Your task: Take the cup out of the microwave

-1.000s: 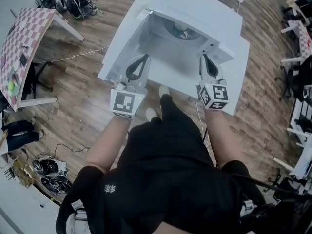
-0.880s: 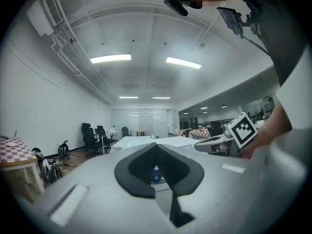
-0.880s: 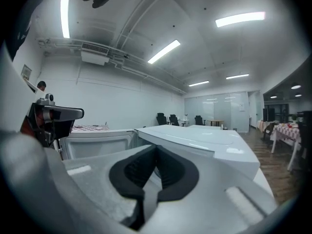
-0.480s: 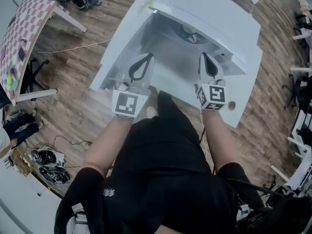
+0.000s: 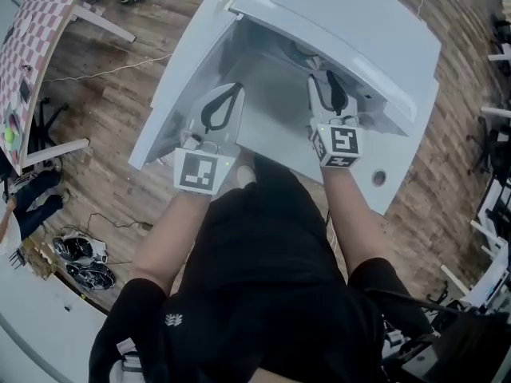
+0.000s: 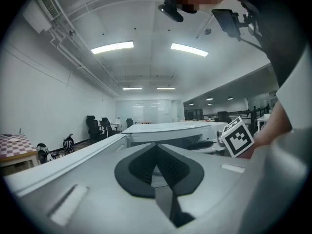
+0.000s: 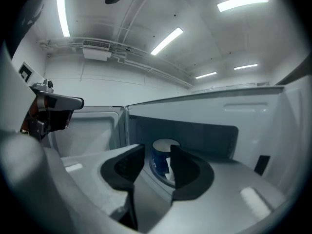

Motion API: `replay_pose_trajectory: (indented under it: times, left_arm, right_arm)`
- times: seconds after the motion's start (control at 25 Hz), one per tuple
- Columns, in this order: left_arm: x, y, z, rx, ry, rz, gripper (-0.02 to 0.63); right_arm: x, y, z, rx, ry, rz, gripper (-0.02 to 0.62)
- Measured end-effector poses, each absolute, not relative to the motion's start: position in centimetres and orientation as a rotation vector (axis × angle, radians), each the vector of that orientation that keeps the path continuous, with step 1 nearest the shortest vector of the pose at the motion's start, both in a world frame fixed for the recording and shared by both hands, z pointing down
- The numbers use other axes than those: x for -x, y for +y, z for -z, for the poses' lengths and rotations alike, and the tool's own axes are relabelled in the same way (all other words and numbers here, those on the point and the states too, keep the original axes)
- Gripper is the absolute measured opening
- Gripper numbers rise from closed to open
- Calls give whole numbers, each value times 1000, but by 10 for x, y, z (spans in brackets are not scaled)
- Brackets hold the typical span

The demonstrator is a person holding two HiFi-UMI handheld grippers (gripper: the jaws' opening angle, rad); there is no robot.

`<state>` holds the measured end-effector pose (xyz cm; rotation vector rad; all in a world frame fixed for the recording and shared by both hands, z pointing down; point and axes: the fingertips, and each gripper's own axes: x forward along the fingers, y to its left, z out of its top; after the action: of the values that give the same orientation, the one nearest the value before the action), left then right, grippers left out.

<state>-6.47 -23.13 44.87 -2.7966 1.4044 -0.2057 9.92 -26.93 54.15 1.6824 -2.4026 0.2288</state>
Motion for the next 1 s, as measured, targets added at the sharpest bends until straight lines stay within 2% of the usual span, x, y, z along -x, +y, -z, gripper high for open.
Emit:
replay_pose_trajectory:
  times: [0.28,0.68,1.0]
  left_arm:
    - [59,-257,-463,2808,1422,224,5]
    - [57,-281,-478,2820,1430,248,5]
    - [53,-291,-484,2834,1426,262,3]
  right_arm:
    - [-98,-301,-568,-1663,-2377,-264,267]
    - [-92,-337,-592,-1661,-2389,-312,339]
    - [-89,-363,-600,-1670,-2405,-318,360]
